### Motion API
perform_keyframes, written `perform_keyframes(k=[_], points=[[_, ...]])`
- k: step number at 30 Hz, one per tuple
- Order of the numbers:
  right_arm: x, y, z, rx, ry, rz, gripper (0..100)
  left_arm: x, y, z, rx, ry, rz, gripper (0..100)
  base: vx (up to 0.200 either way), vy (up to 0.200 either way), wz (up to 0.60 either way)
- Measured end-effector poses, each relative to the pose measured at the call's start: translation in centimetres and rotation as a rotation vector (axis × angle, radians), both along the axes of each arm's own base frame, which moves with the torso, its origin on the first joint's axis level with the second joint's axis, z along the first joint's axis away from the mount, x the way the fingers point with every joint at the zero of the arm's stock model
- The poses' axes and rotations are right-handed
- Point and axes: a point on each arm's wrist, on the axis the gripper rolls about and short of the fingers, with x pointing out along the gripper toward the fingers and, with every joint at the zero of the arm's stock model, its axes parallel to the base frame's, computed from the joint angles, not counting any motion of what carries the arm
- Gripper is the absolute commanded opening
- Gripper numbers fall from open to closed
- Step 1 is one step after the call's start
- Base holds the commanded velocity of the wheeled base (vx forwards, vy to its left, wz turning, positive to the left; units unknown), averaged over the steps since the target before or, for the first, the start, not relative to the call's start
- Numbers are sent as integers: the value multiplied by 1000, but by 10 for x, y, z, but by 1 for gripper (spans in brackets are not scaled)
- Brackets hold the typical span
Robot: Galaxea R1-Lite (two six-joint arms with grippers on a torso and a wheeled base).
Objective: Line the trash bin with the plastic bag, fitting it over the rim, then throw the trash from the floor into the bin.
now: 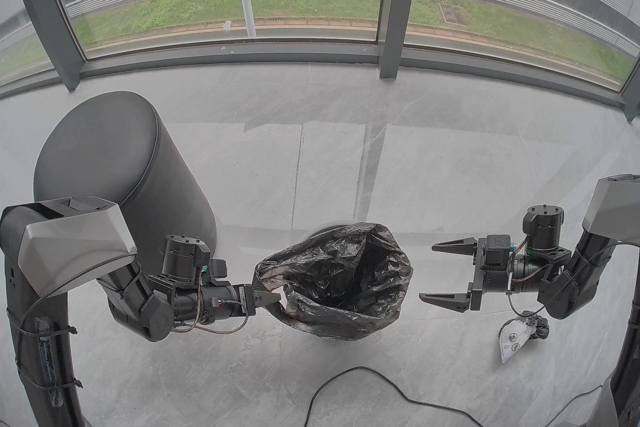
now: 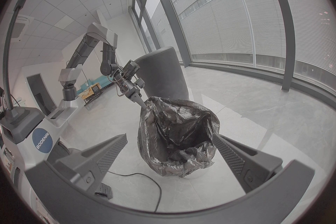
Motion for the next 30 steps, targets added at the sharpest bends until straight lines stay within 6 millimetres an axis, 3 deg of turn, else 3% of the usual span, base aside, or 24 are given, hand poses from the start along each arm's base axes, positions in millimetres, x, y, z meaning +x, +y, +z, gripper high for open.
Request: perform_keyframes(k=[17, 30], points=[[0, 1, -2, -2, 5, 3, 100, -1, -1, 3, 72, -26, 63, 100, 0, 0, 0], [-8, -5, -4, -2, 11, -9, 100, 11, -1, -13, 179, -2, 173, 100, 0, 0, 0]])
